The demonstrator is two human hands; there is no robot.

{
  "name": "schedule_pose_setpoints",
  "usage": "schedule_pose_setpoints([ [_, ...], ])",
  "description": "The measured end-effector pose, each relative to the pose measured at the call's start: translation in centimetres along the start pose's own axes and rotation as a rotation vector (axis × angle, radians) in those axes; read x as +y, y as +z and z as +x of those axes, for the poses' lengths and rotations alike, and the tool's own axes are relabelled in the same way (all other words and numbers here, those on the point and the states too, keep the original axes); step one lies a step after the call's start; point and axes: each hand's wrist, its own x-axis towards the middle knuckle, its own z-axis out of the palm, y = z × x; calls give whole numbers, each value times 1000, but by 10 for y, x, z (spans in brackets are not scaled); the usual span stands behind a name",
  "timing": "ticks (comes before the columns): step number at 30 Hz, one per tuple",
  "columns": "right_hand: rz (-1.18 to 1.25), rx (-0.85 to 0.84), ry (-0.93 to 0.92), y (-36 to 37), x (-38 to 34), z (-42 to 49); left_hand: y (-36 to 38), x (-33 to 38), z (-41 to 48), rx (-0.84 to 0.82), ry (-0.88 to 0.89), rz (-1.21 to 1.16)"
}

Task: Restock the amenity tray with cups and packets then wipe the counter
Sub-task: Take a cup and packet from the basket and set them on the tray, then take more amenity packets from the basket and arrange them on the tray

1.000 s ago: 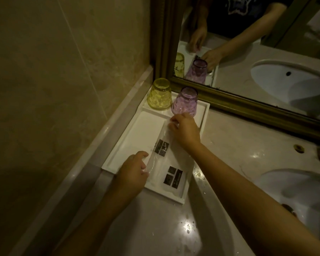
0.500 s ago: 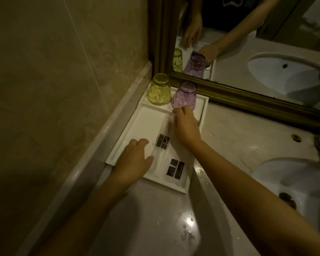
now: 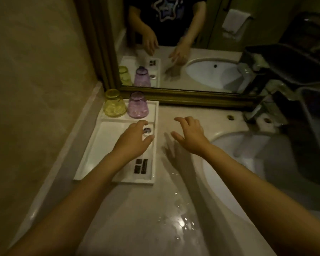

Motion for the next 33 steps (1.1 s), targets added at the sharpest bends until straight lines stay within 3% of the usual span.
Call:
schedule_pose_setpoints([
  [8, 2, -126, 199, -92, 80, -98, 46, 125, 3, -338, 219, 272],
  [12, 115, -146, 251, -141, 129, -166, 82, 200, -21, -401, 336, 314],
  [22, 37, 92, 428, -267, 233, -335, 201, 398, -89, -401, 525, 312],
  [26, 56, 233, 444, -323, 255, -391, 223, 459, -108, -397, 675, 257],
  [33, 86, 292, 508, -390, 299, -451, 235, 548, -134, -469, 791, 162],
])
